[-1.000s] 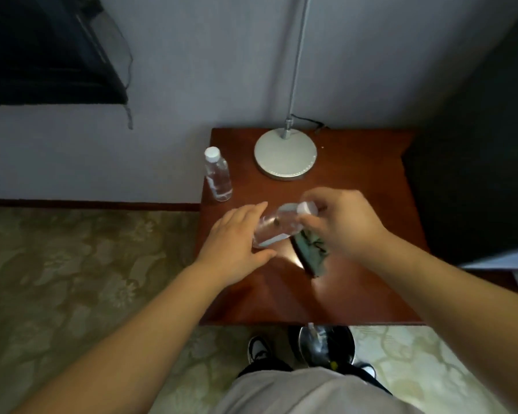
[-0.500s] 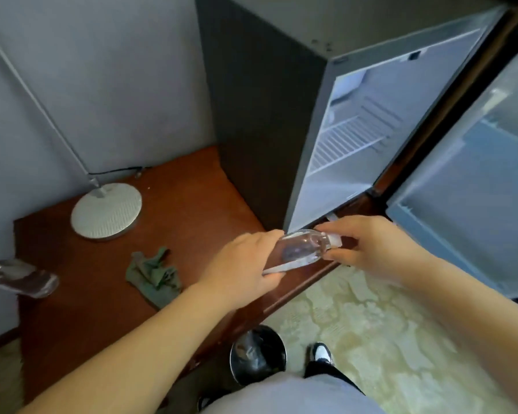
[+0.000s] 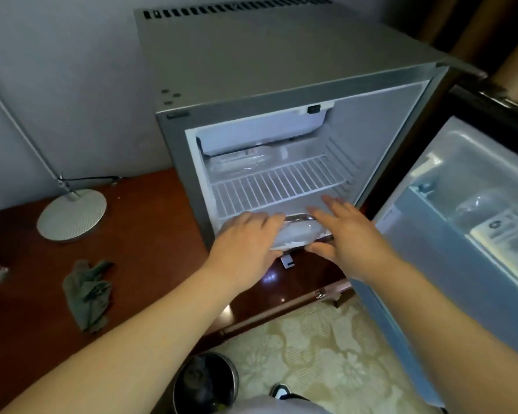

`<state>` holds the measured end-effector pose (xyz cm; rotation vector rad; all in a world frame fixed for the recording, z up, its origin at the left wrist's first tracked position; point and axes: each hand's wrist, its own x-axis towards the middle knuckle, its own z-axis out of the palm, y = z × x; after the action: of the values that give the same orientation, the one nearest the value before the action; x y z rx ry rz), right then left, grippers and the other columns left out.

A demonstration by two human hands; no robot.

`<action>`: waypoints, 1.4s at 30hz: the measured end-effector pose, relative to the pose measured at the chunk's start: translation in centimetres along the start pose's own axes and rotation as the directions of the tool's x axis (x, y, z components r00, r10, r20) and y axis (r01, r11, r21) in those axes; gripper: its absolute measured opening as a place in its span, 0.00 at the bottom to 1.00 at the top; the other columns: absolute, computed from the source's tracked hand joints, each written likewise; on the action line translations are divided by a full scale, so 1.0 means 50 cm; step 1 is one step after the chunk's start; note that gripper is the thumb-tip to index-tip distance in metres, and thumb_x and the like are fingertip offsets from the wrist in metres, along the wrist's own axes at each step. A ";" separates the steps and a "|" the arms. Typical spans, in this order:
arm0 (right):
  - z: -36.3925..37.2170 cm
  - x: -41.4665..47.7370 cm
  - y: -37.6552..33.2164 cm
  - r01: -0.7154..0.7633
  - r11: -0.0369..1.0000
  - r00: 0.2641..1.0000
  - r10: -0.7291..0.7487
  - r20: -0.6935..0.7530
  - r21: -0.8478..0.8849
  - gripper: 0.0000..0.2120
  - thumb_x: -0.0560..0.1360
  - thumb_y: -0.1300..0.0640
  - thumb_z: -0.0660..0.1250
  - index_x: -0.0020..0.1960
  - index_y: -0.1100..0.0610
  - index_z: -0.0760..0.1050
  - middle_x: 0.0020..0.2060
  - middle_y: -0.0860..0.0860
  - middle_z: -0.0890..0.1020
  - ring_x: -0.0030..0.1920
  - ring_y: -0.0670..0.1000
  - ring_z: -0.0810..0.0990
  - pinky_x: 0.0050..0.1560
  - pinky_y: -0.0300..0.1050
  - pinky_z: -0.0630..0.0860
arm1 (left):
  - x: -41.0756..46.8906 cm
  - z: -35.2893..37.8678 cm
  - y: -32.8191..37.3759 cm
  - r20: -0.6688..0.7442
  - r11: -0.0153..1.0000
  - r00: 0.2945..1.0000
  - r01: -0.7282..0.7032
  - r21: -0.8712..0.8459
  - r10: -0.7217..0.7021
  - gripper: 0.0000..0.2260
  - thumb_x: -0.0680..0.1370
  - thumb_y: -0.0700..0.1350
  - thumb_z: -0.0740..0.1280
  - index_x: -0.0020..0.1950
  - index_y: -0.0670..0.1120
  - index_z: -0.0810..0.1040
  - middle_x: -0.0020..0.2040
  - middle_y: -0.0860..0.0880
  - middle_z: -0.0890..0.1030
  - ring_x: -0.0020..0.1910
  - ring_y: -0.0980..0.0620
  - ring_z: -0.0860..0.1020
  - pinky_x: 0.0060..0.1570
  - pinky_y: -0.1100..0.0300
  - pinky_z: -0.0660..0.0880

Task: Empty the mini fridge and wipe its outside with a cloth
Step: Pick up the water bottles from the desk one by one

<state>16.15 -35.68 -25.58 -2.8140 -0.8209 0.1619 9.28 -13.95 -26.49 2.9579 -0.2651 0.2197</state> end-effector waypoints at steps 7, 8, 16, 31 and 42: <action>0.019 0.130 0.045 -0.126 0.952 0.991 0.112 0.067 0.277 0.36 0.79 0.45 0.68 0.81 0.42 0.52 0.82 0.50 0.50 0.81 0.53 0.50 0.77 0.44 0.51 | 0.136 0.026 -0.021 0.020 0.986 0.989 0.142 0.090 -0.144 0.29 0.79 0.59 0.66 0.77 0.55 0.60 0.71 0.50 0.72 0.68 0.45 0.69 0.66 0.51 0.63; 0.021 0.149 0.049 -0.153 0.942 0.987 0.129 0.101 0.298 0.36 0.80 0.44 0.67 0.81 0.41 0.51 0.82 0.48 0.49 0.81 0.53 0.49 0.77 0.45 0.51 | 0.150 0.029 -0.028 0.018 0.984 0.987 0.157 0.090 -0.159 0.29 0.79 0.59 0.66 0.77 0.55 0.60 0.71 0.50 0.72 0.68 0.45 0.69 0.66 0.51 0.64; 0.060 0.251 0.010 -0.158 0.948 0.986 0.137 0.094 0.278 0.36 0.82 0.39 0.57 0.82 0.43 0.42 0.82 0.50 0.41 0.81 0.56 0.39 0.80 0.55 0.49 | 0.191 0.066 -0.079 -0.046 0.937 0.943 0.334 0.104 -0.331 0.28 0.82 0.51 0.62 0.80 0.54 0.55 0.77 0.47 0.65 0.75 0.41 0.61 0.76 0.41 0.52; 0.026 0.287 0.000 -0.072 0.927 0.977 -0.008 0.213 0.369 0.33 0.85 0.54 0.54 0.82 0.43 0.38 0.82 0.51 0.39 0.81 0.55 0.37 0.80 0.59 0.44 | 0.182 0.066 -0.083 0.046 0.922 0.927 0.365 0.132 -0.373 0.37 0.82 0.37 0.56 0.81 0.47 0.33 0.81 0.46 0.33 0.78 0.41 0.30 0.76 0.42 0.32; 0.026 0.227 0.011 -0.154 0.874 0.981 0.079 0.178 0.461 0.36 0.82 0.48 0.63 0.81 0.40 0.43 0.81 0.45 0.41 0.81 0.51 0.41 0.80 0.54 0.48 | 0.117 0.051 -0.043 0.114 0.936 0.929 0.350 0.049 -0.353 0.34 0.84 0.50 0.57 0.81 0.49 0.36 0.81 0.49 0.33 0.78 0.45 0.30 0.76 0.50 0.31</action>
<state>25.75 -29.77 -27.50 -2.4004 -0.5430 0.5306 15.70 -13.26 -28.37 2.9814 0.2580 -0.0032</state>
